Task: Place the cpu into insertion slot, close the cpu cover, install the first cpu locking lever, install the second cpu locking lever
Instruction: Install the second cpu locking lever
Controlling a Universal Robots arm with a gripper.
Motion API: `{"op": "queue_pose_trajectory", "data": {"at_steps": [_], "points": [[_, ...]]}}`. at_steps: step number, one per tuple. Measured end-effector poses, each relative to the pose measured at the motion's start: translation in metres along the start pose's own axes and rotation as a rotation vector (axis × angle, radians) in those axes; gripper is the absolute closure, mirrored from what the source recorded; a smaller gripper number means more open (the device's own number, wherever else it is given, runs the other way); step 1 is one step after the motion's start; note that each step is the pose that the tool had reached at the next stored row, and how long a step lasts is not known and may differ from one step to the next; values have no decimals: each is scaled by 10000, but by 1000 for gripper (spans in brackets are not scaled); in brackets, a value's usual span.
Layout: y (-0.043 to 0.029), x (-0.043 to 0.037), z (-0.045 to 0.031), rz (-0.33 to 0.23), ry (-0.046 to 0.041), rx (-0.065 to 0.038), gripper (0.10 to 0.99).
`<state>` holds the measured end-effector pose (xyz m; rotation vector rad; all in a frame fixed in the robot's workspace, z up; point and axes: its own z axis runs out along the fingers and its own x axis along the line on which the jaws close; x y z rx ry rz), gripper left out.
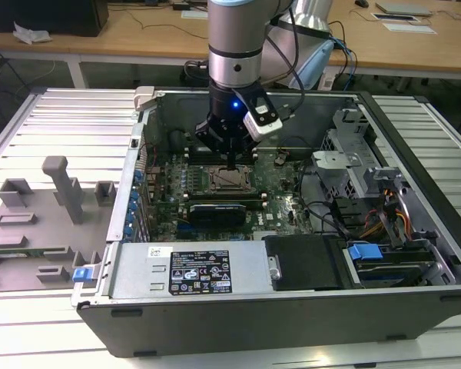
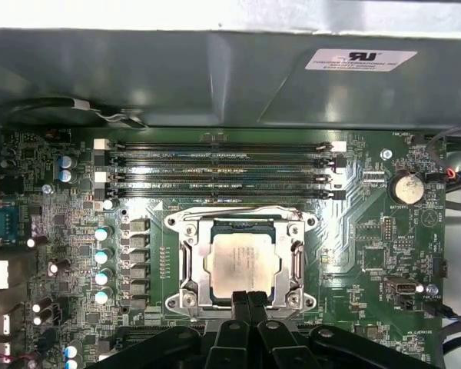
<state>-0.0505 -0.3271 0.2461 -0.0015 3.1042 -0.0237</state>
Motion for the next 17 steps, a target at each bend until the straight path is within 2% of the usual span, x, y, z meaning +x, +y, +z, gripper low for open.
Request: {"op": "queue_pose_trajectory", "data": {"at_steps": [8,12,17], "points": [[0,0,-7,-1,0,0,980],[-22,0,-7,-1,1,1,980],[-230,0,-4,-1,1,1,980]]}}
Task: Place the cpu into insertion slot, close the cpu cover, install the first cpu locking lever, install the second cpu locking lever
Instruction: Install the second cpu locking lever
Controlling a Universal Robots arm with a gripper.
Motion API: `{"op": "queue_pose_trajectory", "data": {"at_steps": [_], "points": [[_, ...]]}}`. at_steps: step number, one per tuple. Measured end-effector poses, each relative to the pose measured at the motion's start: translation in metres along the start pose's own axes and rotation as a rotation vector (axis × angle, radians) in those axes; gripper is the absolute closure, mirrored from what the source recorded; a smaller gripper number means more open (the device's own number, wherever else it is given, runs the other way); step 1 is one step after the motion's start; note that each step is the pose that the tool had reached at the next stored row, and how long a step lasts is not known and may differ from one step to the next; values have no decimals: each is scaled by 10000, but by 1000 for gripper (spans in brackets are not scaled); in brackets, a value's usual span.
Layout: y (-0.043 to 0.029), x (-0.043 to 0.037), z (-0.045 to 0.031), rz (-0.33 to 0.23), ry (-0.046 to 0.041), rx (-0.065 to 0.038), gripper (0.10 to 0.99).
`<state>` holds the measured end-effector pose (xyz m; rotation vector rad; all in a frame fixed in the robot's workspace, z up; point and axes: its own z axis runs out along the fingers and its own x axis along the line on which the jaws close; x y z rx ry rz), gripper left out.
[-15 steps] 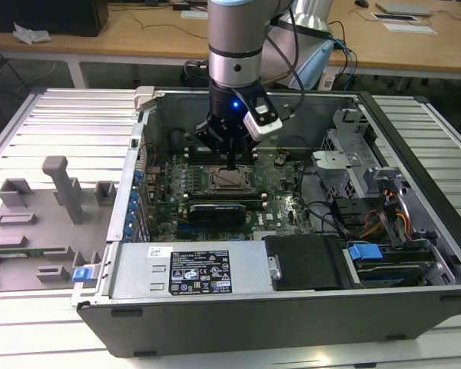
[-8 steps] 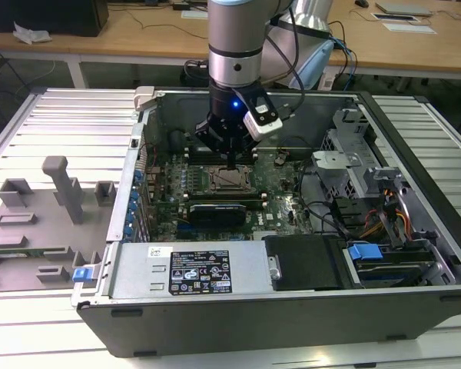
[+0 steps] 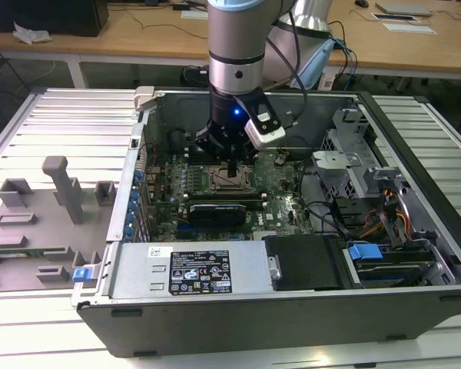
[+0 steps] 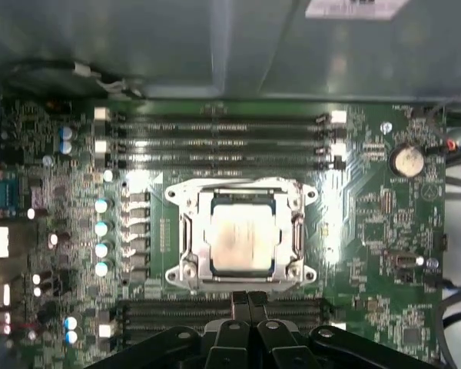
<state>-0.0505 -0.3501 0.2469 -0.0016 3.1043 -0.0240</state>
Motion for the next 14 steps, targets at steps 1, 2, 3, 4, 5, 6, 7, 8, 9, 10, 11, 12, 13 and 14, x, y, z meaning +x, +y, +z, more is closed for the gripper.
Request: {"op": "queue_pose_trajectory", "data": {"at_steps": [1,2,3,4,5,6,7,8,9,10,11,12,13,14], "points": [[-28,0,1,-1,-1,-2,980],[-43,0,1,-1,0,-1,980],[-47,1,2,1,-2,-3,980],[-48,1,1,1,-1,-2,980],[-51,0,4,-4,66,-4,980],[-55,0,7,-5,271,-8,980],[-57,0,9,-6,370,-10,980],[-57,0,8,-7,396,-10,980],[-57,0,8,-7,396,-12,980],[-59,0,11,-6,395,-52,980],[-71,3,14,-4,392,-182,980],[-98,10,19,1,391,-388,980],[-126,17,23,4,392,-578,980],[-140,20,26,6,391,-674,980]]}}
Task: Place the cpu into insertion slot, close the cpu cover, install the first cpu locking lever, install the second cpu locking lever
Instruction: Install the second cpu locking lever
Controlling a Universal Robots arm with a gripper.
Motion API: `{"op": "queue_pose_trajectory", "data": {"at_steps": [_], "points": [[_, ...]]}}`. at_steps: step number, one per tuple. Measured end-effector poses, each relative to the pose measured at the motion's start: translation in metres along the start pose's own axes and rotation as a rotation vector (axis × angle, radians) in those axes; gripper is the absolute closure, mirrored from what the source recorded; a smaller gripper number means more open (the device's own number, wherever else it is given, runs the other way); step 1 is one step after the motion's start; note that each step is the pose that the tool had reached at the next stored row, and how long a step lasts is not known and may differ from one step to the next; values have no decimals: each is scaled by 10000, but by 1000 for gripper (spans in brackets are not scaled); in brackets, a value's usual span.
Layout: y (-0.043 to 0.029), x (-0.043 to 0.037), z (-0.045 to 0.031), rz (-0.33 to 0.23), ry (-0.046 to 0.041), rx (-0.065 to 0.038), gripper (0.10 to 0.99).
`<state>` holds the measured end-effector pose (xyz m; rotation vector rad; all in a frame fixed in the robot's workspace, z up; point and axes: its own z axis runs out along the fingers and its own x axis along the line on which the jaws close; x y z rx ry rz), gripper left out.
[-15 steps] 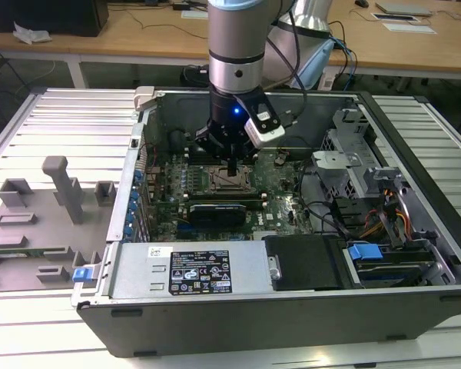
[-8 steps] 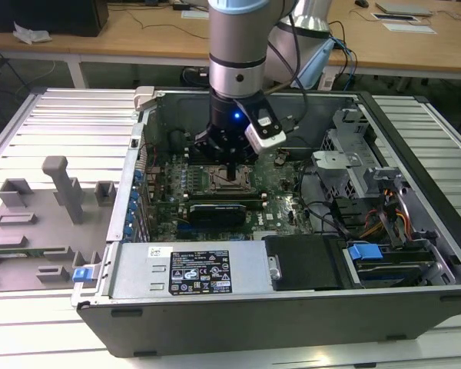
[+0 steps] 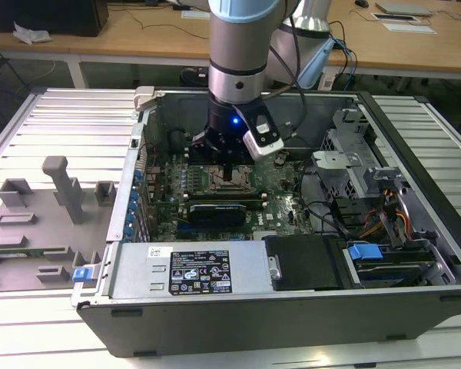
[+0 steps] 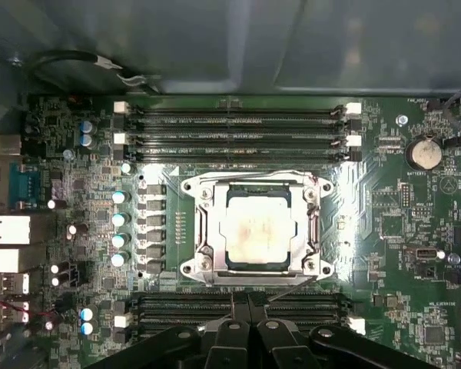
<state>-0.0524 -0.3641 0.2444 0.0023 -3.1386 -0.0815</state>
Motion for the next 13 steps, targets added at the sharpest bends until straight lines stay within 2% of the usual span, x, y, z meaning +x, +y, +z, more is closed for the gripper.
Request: {"op": "queue_pose_trajectory", "data": {"at_steps": [2,3,5,6,8,10,13], "points": [[-58,16,6,-1,0,-322,980],[-78,21,8,-2,-1,-422,980],[-148,38,15,-2,-1,-723,980],[-176,45,19,-3,-1,-840,980],[-216,62,38,-3,0,-1003,980],[-247,83,93,-3,-2,-1089,980],[-257,131,137,-6,-5,-1103,980]]}}
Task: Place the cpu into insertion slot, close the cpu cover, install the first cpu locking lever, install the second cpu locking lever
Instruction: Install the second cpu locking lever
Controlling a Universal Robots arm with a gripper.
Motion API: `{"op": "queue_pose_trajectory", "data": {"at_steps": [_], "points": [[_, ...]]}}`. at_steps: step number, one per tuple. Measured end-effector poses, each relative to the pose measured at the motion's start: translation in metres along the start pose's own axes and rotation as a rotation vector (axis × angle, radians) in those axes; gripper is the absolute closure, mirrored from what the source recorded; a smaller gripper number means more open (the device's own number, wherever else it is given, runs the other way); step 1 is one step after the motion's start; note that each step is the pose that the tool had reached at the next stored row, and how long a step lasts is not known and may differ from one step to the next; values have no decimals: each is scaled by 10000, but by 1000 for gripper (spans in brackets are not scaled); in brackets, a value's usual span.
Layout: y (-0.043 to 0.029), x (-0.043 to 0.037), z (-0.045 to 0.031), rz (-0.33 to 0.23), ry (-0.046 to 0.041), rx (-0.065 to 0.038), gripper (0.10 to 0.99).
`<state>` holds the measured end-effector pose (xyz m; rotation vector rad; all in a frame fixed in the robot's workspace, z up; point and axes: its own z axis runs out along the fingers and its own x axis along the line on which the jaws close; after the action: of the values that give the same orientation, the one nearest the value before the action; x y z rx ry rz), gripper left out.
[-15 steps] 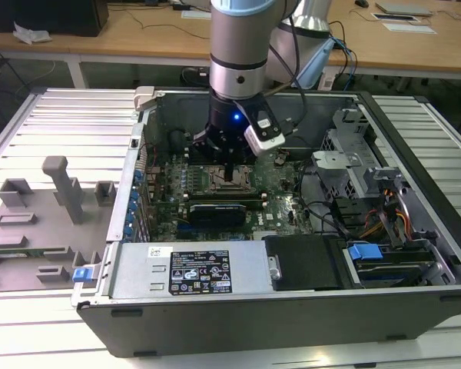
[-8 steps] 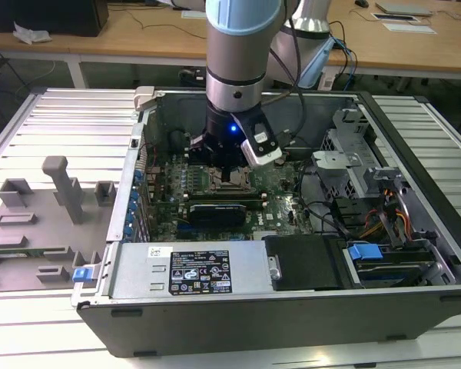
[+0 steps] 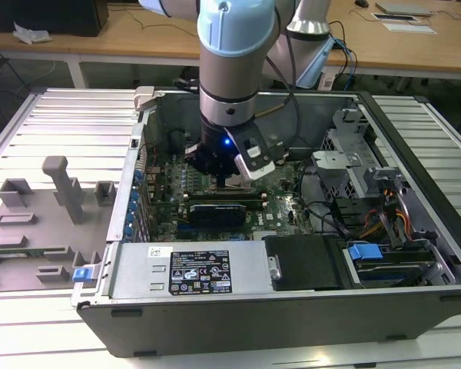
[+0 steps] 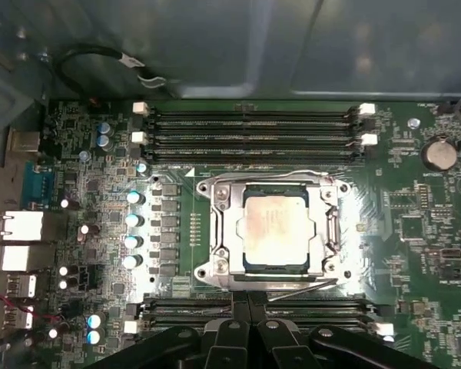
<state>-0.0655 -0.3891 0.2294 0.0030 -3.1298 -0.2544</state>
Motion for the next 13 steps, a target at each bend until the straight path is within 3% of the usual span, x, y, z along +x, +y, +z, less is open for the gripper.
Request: {"op": "queue_pose_trajectory", "data": {"at_steps": [4,7,10,13], "points": [[-13,75,66,0,-7,-88,980],[-40,147,100,-1,-15,-221,980],[-73,163,107,-2,-16,-349,980],[-155,170,113,-2,-17,-595,980]]}}
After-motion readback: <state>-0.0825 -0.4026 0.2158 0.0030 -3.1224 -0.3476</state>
